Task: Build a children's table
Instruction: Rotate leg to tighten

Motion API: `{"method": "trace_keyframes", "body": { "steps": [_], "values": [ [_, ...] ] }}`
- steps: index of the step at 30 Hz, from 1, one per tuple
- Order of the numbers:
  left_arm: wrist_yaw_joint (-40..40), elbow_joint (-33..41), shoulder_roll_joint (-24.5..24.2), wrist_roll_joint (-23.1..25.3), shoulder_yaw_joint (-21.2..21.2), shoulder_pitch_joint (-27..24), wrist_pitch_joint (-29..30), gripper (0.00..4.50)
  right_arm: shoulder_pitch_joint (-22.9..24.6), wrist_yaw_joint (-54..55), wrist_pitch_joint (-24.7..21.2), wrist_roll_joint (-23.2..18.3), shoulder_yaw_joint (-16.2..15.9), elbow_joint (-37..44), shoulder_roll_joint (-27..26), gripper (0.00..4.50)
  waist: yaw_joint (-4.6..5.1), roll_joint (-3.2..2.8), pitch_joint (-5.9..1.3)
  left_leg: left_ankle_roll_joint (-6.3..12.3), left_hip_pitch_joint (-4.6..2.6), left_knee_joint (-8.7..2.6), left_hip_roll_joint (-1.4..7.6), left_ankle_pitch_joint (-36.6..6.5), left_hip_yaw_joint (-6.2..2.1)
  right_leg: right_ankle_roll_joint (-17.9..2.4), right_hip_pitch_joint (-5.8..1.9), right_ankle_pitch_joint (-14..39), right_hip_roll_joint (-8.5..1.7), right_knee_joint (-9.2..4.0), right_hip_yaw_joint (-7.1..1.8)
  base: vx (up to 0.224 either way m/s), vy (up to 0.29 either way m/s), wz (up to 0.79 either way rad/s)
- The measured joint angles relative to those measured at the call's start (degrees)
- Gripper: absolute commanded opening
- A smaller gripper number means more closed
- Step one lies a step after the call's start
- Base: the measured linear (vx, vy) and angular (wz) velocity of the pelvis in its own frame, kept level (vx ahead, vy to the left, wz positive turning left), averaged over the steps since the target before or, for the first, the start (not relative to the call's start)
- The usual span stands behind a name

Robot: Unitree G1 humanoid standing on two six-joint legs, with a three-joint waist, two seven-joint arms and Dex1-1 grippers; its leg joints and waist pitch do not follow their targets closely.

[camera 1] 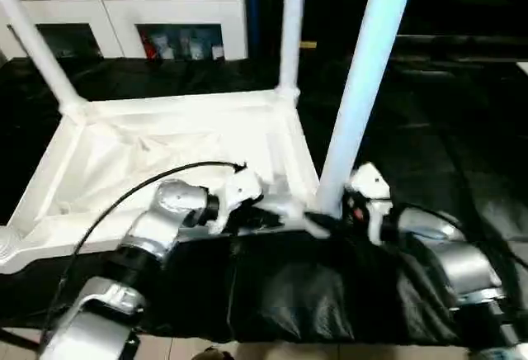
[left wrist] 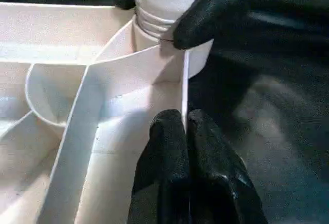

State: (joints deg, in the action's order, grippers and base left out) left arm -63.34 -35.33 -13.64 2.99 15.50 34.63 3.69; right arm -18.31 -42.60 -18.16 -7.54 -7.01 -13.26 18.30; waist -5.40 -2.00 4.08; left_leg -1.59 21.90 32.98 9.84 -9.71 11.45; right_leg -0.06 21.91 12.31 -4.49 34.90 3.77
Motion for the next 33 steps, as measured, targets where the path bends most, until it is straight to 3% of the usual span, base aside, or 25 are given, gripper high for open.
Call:
{"method": "trace_keyframes", "body": {
  "steps": [2,5,10,11,13,18,20,24,33],
  "values": [
    [5.7,-1.8,2.7,1.7,-0.3,1.5,1.4,0.0,-1.5,8.8,-0.5,1.3,2.3,-2.7,-4.6,2.7,0.31,0.22,0.0,0.0,-0.14,0.01,-0.02,0.0,0.0,0.0,-0.08,0.0,-0.01,-0.09,-0.02,0.0,0.0,0.0],
    [12.4,-3.6,6.3,3.0,-0.5,2.7,3.2,0.0,-3.5,20.5,-0.4,3.1,5.0,-5.9,-10.2,2.69,0.53,0.05,-0.03,0.0,-0.34,-0.17,-0.1,0.0,-0.02,0.1,-0.17,0.0,-0.05,-0.61,-0.03,0.0,0.0,0.0],
    [16.2,-4.6,8.2,3.5,-0.6,3.2,4.0,0.0,-4.8,27.5,1.5,5.0,5.4,-8.4,-12.7,2.69,0.43,-0.29,0.02,0.0,-0.76,-1.02,-0.44,0.0,-0.07,0.1,-0.36,0.0,-0.13,-1.83,-0.08,0.0,0.0,0.0],
    [16.2,-4.6,8.2,3.5,-0.6,3.2,3.9,0.0,-4.7,27.4,1.9,5.0,5.4,-8.4,-12.6,3.04,0.41,-0.34,0.04,0.0,-0.76,-1.11,-0.52,0.0,-0.07,0.1,-0.48,0.0,-0.19,-1.88,-0.08,0.0,0.0,0.0],
    [15.2,-4.4,8.1,3.5,-0.6,3.2,3.7,0.0,-4.1,26.4,2.1,5.0,5.5,-7.7,-12.2,3.39,0.39,-0.36,0.07,0.01,-0.76,-1.11,-0.63,0.0,-0.02,0.1,-0.48,-0.1,-0.33,-1.86,-0.09,0.0,0.0,0.0],
    [12.5,-2.9,7.2,3.4,-0.2,2.7,3.1,0.0,-3.4,20.8,1.4,4.8,5.1,-5.7,-9.8,3.73,0.19,-0.35,0.08,0.01,-0.72,-1.11,-0.66,0.0,0.05,0.0,-0.47,-1.0,-0.42,-1.79,-0.08,0.0,0.0,0.0],
    [10.7,-1.7,6.2,3.3,0.2,2.2,2.5,0.0,-3.0,17.3,1.2,4.3,3.6,-4.5,-7.5,3.93,0.11,-0.38,0.07,0.01,-0.73,-1.31,-0.64,0.0,0.05,-0.1,-0.41,-1.2,-0.42,-1.74,-0.05,0.0,0.0,0.0],
    [6.8,0.0,4.4,1.7,0.4,1.4,1.8,0.0,-2.0,11.3,2.3,3.5,1.9,-2.5,-3.3,3.93,0.01,-0.45,0.03,0.02,-0.43,-1.41,-0.49,0.0,0.05,0.0,-0.06,-1.1,-0.34,-1.65,0.09,0.043,-0.016,0.0],
    [-5.9,2.0,-0.9,-1.6,1.2,0.6,-0.2,0.0,0.1,-9.3,3.8,-1.1,-0.4,1.4,6.8,3.93,-1.29,-0.65,-0.07,0.62,1.05,-0.05,-0.17,0.0,0.03,-0.4,1.14,-0.5,-0.29,-0.47,0.17,0.006,-0.001,0.0]
  ]
}}
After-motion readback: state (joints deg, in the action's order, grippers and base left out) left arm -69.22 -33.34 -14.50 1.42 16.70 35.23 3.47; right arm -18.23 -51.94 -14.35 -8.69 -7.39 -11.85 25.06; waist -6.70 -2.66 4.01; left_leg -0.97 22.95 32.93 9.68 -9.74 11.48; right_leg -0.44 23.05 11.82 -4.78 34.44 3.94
